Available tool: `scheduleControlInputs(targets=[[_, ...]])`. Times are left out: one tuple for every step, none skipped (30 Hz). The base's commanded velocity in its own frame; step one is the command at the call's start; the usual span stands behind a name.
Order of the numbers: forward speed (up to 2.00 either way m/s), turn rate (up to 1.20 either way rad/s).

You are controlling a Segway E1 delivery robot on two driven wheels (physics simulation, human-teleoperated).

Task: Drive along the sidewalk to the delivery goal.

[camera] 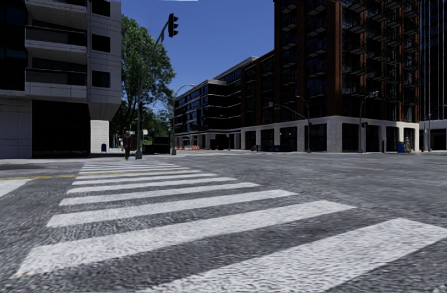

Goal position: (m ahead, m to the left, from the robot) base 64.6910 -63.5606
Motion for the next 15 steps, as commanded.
scheduleControlInputs(targets=[[2.0, 0.47], [2.0, 0.47], [1.95, 0.47], [1.85, 0.47], [1.85, 0.47], [1.75, 0.47], [1.66, 0.47], [1.63, 0.47], [1.63, 0.47], [1.63, 0.47], [1.62, 0.47], [1.61, 0.47], [1.6, 0.47], [1.6, 0.47], [1.6, 0.47]])
